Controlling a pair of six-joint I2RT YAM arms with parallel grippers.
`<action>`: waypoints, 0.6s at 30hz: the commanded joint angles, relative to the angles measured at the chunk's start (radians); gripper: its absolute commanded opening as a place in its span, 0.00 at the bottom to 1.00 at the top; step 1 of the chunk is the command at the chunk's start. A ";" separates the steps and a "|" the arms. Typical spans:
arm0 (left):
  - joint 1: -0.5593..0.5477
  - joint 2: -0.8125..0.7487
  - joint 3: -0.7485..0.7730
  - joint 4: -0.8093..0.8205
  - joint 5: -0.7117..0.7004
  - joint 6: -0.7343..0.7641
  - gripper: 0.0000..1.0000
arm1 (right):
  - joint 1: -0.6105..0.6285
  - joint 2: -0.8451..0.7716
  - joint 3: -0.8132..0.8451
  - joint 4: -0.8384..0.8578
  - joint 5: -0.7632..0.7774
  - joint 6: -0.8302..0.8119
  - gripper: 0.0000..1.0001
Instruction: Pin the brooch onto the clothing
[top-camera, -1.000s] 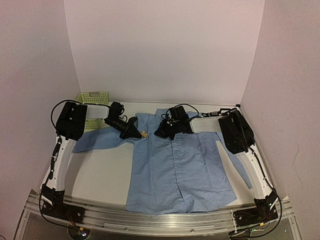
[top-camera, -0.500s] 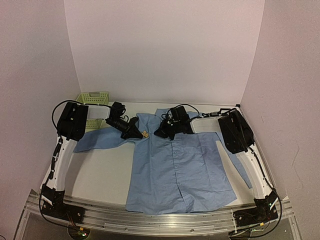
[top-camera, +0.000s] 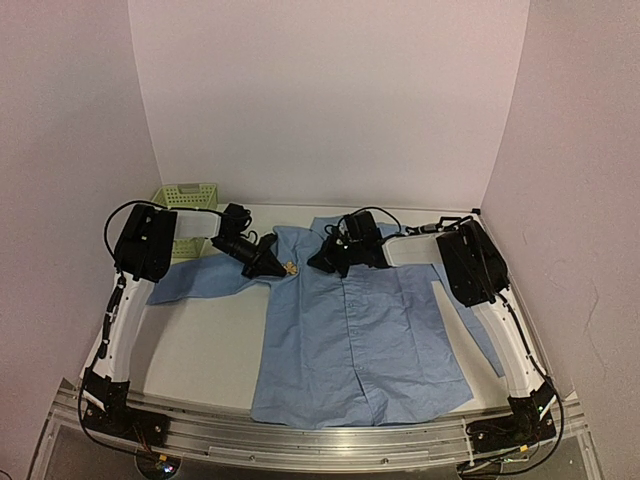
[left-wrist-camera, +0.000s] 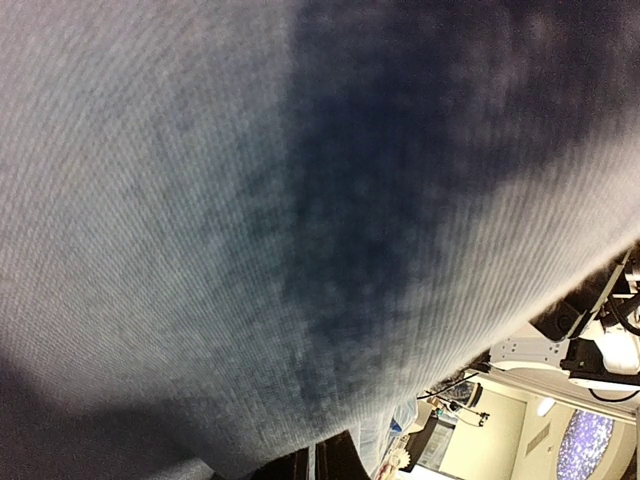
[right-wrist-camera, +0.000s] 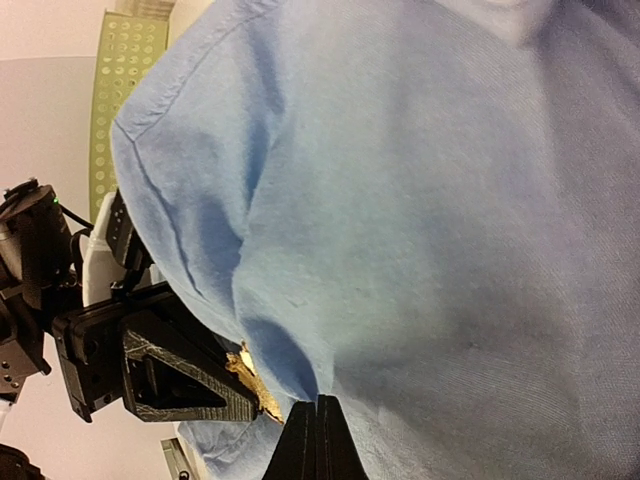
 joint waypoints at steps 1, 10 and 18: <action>-0.018 0.028 0.030 -0.023 -0.038 0.015 0.00 | 0.013 -0.058 0.008 0.081 -0.039 -0.046 0.00; -0.019 0.026 0.071 -0.024 -0.058 0.034 0.00 | 0.023 -0.013 0.073 0.122 -0.086 -0.005 0.00; -0.027 0.033 0.087 -0.027 -0.065 0.058 0.00 | 0.045 0.026 0.103 0.131 -0.085 0.024 0.00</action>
